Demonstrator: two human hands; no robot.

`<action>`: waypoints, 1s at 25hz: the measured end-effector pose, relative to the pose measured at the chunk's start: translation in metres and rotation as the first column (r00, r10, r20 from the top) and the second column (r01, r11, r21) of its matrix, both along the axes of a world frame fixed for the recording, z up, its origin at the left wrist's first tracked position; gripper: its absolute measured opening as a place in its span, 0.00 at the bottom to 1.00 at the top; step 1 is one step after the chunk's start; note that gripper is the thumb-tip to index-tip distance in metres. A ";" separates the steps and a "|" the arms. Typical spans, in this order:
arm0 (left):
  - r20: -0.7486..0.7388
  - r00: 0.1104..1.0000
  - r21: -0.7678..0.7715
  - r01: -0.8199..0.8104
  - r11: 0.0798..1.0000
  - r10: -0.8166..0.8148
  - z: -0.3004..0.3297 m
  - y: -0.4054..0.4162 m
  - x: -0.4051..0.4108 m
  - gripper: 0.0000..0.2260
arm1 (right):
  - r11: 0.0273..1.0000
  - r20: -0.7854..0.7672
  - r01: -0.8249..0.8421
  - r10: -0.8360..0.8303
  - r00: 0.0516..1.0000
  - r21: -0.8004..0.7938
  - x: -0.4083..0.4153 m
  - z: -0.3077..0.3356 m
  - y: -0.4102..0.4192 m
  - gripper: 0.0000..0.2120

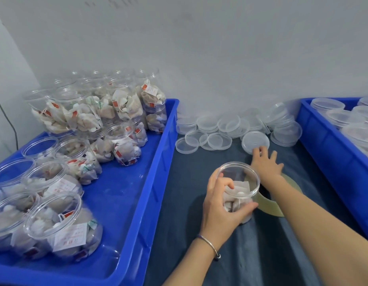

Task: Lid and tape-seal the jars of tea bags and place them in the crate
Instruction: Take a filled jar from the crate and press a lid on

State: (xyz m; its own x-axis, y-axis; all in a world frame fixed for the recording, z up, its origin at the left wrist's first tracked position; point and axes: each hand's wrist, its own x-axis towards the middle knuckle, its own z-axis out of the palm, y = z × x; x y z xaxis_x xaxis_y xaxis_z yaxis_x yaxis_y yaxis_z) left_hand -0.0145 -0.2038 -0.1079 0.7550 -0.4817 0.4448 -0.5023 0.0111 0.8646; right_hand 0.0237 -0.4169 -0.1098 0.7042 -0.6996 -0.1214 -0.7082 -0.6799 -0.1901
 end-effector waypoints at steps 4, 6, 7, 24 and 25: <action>-0.016 1.000 0.010 0.014 1.000 -0.013 0.001 -0.010 0.005 0.22 | 0.994 0.093 0.104 -0.102 0.990 -0.018 -0.026 -0.002 -0.020 0.38; 0.000 1.000 0.001 0.031 1.000 -0.031 0.000 -0.012 0.009 0.22 | 0.999 0.198 0.042 -0.039 0.979 -0.007 -0.028 -0.002 -0.026 0.39; 0.006 0.999 -0.003 0.042 0.999 -0.042 -0.001 -0.013 0.011 0.22 | 1.000 0.209 -0.007 0.006 0.978 0.005 -0.026 -0.001 -0.026 0.42; -0.135 0.983 -0.010 0.123 0.992 -0.123 0.005 -0.024 0.028 0.29 | 0.838 0.677 -0.249 -0.179 0.714 0.485 -0.058 0.051 -0.007 0.36; -0.175 0.974 -0.026 0.143 0.989 -0.145 0.003 -0.024 0.029 0.35 | 0.796 0.712 -0.390 -0.072 0.699 0.464 -0.069 0.065 0.004 0.36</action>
